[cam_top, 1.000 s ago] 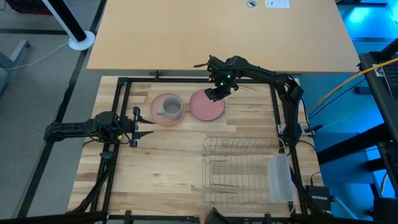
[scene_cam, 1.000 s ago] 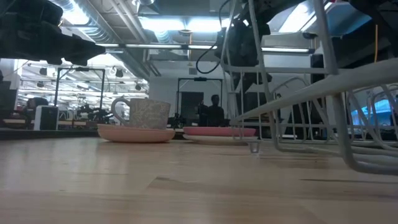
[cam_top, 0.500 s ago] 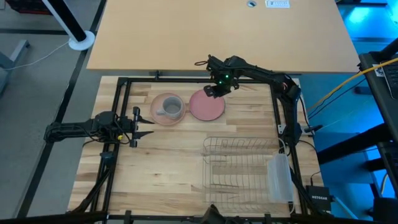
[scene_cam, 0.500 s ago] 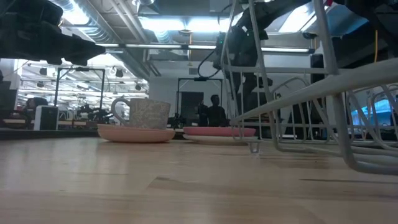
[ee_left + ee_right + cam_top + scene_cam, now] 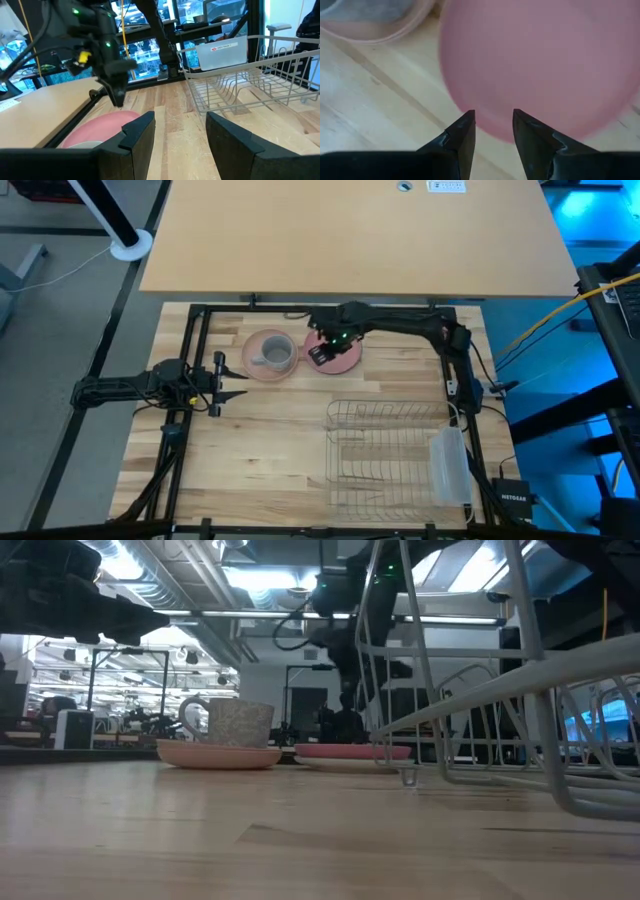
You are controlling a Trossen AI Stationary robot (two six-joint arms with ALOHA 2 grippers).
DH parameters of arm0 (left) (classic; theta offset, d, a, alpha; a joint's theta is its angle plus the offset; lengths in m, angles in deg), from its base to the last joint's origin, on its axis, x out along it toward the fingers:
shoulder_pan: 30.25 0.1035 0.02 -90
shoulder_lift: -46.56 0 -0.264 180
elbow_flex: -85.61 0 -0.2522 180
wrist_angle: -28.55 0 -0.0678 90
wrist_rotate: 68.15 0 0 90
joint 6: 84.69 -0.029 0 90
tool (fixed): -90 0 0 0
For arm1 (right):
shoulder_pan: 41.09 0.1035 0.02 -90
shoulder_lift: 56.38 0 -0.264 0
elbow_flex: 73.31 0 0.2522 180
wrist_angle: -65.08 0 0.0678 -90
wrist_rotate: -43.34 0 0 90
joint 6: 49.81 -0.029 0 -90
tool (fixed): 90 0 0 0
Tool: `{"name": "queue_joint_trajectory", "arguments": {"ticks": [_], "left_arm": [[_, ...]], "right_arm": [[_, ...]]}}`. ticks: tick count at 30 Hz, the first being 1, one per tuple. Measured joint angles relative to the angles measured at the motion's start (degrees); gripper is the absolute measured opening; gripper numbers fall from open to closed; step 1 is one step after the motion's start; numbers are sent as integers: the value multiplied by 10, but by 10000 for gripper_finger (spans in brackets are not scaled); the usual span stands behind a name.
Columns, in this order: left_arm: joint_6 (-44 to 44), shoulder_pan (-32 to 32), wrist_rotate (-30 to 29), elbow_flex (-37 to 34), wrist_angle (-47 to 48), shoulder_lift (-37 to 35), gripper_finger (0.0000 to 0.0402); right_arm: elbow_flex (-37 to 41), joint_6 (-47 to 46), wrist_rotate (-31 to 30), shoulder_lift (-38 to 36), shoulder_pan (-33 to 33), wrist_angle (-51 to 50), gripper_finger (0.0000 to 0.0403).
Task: Sort dishes
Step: Put the pink plate into the dish rack
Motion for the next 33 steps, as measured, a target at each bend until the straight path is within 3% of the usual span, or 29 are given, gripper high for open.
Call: {"name": "queue_joint_trajectory", "arguments": {"ticks": [9,15,33], "left_arm": [[0,0,0,0,0,0,169],[0,0,0,0,0,0,169],[0,0,0,0,0,0,169]], "right_arm": [[0,14,-24,45,43,121,136],[0,15,-78,67,55,117,136],[0,15,-87,83,67,117,136]]}}
